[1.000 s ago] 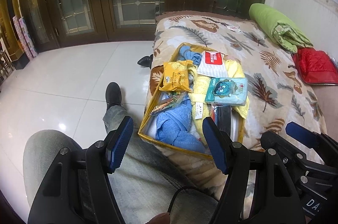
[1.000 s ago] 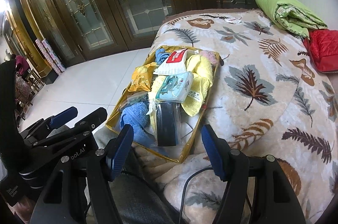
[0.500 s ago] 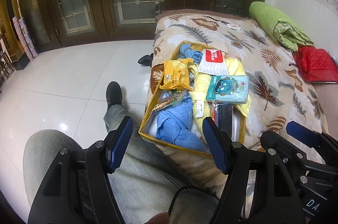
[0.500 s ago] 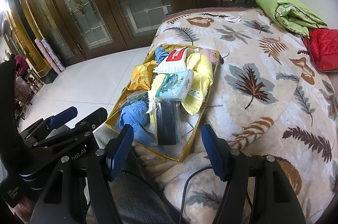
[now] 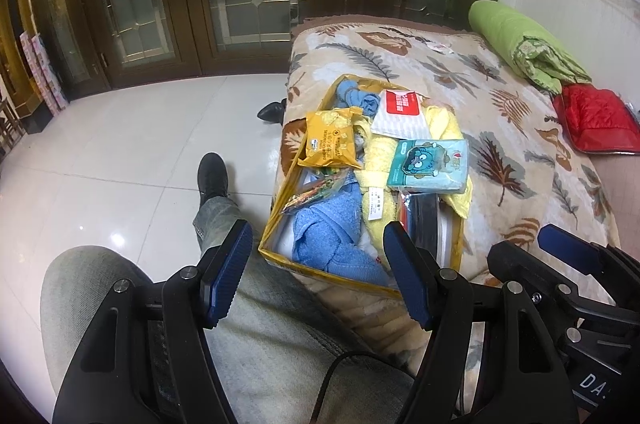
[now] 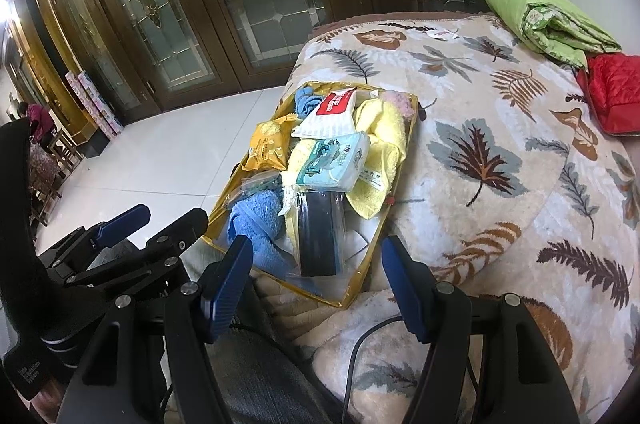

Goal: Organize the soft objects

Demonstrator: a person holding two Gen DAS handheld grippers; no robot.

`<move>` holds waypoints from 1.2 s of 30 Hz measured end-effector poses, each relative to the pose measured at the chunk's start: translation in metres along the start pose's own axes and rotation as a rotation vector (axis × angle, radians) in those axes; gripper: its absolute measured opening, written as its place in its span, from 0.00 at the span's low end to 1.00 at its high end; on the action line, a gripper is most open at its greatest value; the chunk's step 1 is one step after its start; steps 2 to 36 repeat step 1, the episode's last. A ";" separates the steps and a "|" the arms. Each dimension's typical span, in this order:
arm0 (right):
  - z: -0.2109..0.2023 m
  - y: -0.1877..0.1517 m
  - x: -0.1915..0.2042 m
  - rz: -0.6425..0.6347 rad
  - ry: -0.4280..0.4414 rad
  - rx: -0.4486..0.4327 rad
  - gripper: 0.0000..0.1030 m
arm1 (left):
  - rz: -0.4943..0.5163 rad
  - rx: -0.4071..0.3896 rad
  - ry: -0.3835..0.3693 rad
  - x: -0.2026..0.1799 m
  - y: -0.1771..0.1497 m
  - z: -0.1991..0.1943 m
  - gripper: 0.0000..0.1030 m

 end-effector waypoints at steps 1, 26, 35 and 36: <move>0.000 0.000 0.000 0.000 0.000 0.000 0.65 | -0.002 -0.002 0.000 0.000 0.000 -0.001 0.67; 0.000 0.000 0.000 0.000 0.000 0.000 0.65 | -0.002 -0.002 0.000 0.000 0.000 -0.001 0.67; 0.000 0.000 0.000 0.000 0.000 0.000 0.65 | -0.002 -0.002 0.000 0.000 0.000 -0.001 0.67; 0.000 0.000 0.000 0.000 0.000 0.000 0.65 | -0.002 -0.002 0.000 0.000 0.000 -0.001 0.67</move>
Point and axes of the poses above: each gripper's, at about its wrist camera, not at the fingertips, and z roughly the way its jaws point, x to its left, y to its top, the point moved 6 cm from there along z, roughly the way its jaws point, and after that the axes turned 8 degrees about y, right-handed, at the moved point
